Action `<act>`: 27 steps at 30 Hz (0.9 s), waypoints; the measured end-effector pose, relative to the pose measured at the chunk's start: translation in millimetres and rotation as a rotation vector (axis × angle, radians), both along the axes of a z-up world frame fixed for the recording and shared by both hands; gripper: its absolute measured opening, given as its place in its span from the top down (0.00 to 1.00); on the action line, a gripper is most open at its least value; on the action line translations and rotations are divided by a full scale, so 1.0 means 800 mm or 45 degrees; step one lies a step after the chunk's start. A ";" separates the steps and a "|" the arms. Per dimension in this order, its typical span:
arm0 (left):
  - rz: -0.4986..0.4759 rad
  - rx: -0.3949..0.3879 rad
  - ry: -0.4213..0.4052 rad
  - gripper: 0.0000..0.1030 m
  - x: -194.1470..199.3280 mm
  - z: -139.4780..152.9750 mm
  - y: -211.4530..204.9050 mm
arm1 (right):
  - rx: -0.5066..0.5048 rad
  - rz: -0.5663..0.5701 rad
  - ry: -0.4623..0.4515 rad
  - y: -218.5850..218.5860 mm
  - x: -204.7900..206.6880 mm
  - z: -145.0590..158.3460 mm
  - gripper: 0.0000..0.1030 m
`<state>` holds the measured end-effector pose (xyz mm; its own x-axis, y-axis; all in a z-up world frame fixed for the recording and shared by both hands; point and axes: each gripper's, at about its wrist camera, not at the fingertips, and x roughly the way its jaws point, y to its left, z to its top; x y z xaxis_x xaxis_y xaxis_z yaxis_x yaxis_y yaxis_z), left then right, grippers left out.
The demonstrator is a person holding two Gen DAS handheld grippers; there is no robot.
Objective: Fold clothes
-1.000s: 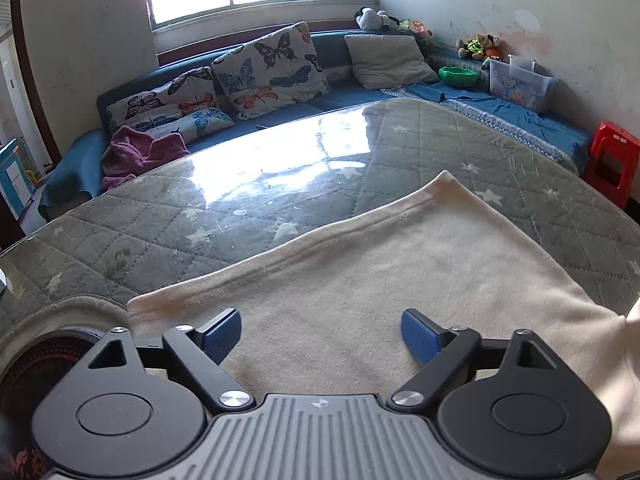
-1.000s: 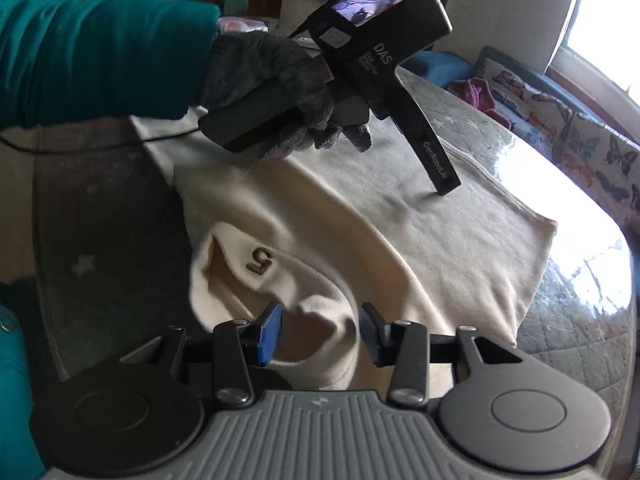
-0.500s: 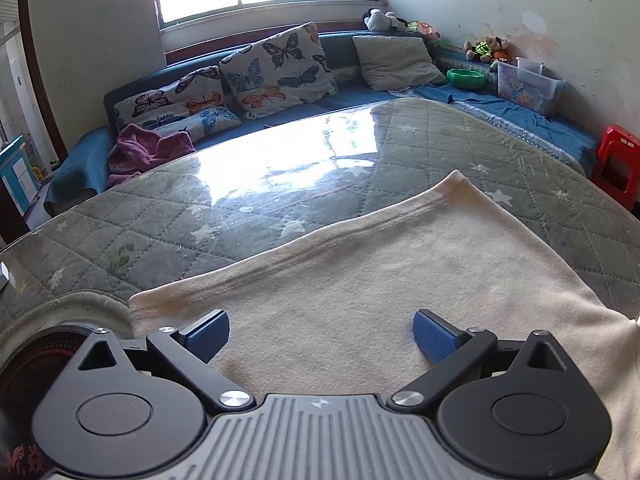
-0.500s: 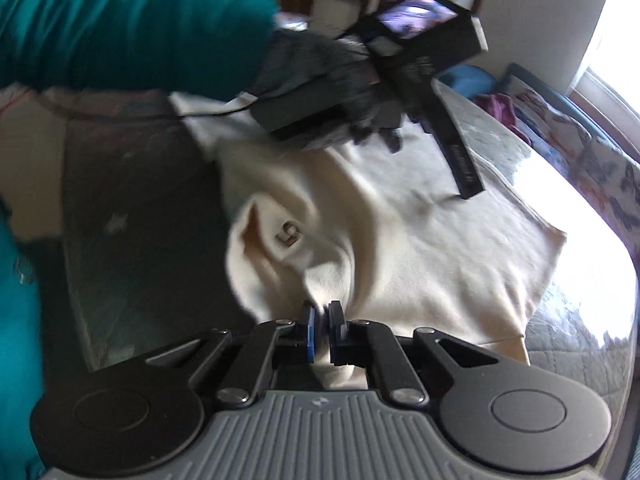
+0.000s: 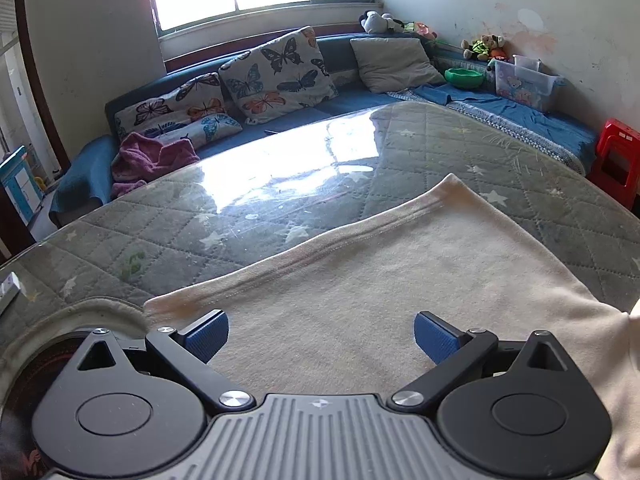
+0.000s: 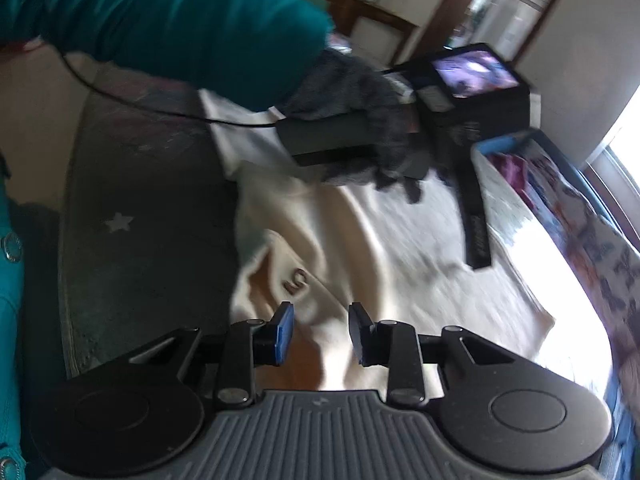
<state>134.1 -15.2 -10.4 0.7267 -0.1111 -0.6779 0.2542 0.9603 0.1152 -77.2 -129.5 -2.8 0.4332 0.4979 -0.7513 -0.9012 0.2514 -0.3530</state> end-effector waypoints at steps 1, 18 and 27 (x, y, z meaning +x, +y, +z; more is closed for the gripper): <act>0.000 -0.006 -0.006 0.02 -0.004 0.003 0.002 | -0.006 0.026 -0.001 0.004 -0.001 -0.001 0.72; 0.082 -0.048 -0.140 0.01 -0.126 0.041 0.069 | 0.187 0.047 0.245 0.011 -0.017 0.006 0.97; 0.013 0.085 -0.189 0.01 -0.193 0.026 0.051 | 0.365 -0.154 0.296 -0.024 -0.017 0.028 0.89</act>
